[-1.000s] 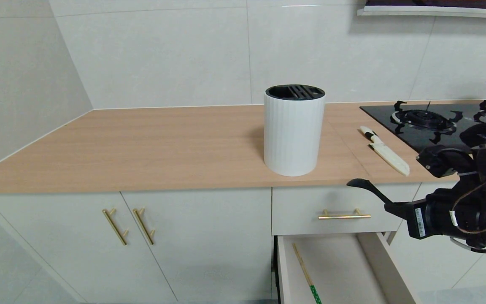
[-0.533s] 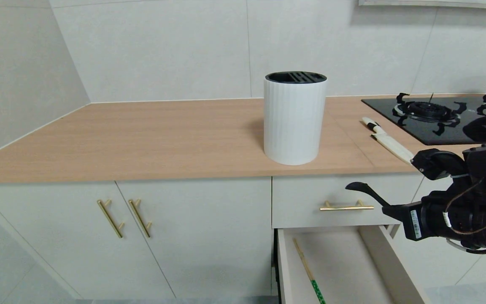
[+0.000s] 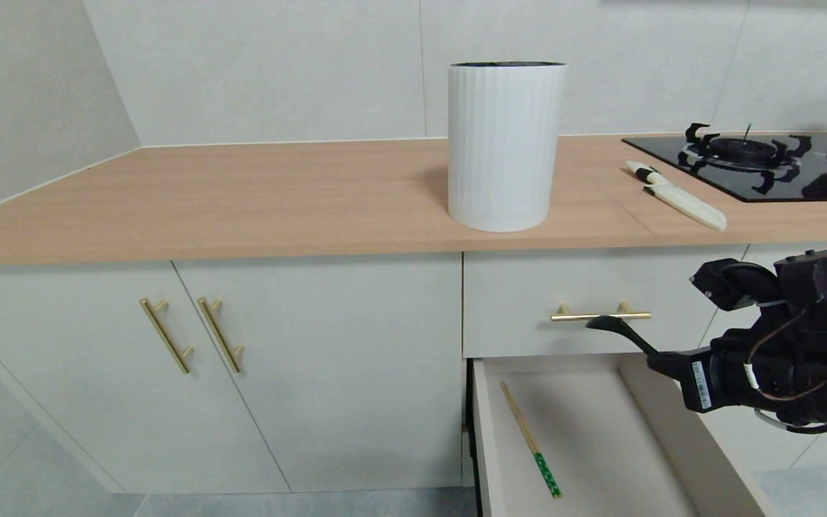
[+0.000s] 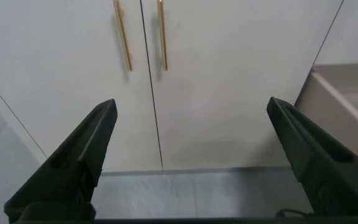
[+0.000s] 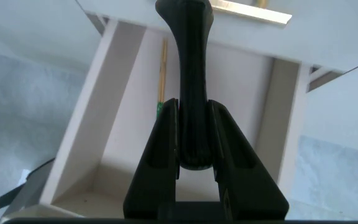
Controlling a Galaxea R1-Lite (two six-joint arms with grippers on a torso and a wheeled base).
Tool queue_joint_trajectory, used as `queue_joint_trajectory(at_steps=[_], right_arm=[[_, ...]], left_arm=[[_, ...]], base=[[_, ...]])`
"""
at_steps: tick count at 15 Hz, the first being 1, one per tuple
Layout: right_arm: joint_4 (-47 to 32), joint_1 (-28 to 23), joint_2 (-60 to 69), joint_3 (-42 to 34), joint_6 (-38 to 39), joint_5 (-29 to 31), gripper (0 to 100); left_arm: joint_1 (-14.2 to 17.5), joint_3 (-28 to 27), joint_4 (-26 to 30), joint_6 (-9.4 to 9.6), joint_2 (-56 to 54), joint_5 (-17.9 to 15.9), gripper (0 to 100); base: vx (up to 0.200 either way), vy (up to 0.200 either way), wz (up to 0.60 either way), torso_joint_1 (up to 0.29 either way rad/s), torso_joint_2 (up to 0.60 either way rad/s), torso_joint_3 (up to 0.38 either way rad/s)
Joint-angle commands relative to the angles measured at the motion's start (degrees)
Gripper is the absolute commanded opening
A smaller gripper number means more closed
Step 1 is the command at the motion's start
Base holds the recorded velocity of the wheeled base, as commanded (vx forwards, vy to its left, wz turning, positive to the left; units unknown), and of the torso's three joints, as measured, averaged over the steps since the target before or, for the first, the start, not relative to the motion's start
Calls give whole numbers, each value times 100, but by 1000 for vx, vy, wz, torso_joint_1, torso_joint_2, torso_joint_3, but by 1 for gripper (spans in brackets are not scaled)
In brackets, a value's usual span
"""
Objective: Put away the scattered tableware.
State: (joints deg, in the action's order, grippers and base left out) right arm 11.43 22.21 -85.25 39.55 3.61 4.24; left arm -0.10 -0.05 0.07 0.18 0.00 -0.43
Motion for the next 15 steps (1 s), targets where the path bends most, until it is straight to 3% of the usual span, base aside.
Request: queue_joint_trajectory(at_steps=[1,6,15], right_arm=[[-1,3,-62,0,0,-2,0],[-1,3,-80,0,0,-2,0],[-1,11,-370,18,-18,6,0]], left_arm=[[1,-4,1,-1,9,-1,100],[1,-4,1,-1,0,-1,100],[1,5,1,-1,9,-1,100]], base=[[0,0,0,-129,456,325],[0,0,0,-71,326,253],[0,0,0,-3,8,5]])
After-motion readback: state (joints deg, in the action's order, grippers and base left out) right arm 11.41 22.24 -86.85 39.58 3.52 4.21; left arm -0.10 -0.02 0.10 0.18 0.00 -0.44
